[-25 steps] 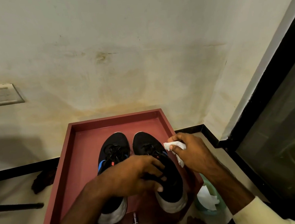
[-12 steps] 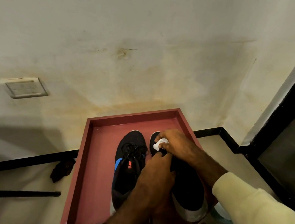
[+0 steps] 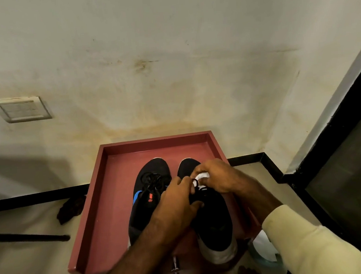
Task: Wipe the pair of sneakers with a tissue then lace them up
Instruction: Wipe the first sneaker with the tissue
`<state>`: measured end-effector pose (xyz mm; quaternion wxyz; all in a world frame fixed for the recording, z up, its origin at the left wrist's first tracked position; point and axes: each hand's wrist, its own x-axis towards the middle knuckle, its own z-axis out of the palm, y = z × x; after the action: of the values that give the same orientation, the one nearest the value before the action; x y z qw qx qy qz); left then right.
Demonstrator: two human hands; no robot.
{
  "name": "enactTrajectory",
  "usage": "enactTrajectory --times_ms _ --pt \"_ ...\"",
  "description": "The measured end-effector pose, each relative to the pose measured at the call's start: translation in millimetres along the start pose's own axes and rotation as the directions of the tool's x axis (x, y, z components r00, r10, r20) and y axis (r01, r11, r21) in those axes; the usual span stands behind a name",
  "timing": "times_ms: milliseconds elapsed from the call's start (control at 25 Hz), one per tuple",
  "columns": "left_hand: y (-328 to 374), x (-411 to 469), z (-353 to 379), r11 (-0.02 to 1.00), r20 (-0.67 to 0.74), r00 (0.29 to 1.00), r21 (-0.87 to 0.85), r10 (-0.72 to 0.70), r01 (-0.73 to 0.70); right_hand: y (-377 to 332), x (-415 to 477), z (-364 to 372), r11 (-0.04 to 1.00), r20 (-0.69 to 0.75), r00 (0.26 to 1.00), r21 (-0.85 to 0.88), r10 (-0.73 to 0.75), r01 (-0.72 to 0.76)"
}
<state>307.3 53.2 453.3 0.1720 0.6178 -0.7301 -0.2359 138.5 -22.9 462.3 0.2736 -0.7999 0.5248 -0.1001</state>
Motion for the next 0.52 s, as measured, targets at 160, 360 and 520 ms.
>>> enactTrajectory --times_ms 160,360,520 --pt "-7 -1 -9 0.996 0.027 0.998 -0.069 -0.049 0.051 2 -18 -28 0.987 0.217 0.975 0.157 -0.057 0.023" --pt "-10 -12 -9 0.965 0.021 0.998 -0.257 -0.053 0.056 22 -13 -7 0.987 -0.175 0.979 0.141 0.108 -0.083" --pt "-9 -12 -19 0.989 -0.128 0.987 -0.095 0.1 -0.113 22 -20 -20 0.966 0.014 0.991 0.224 0.131 -0.131"
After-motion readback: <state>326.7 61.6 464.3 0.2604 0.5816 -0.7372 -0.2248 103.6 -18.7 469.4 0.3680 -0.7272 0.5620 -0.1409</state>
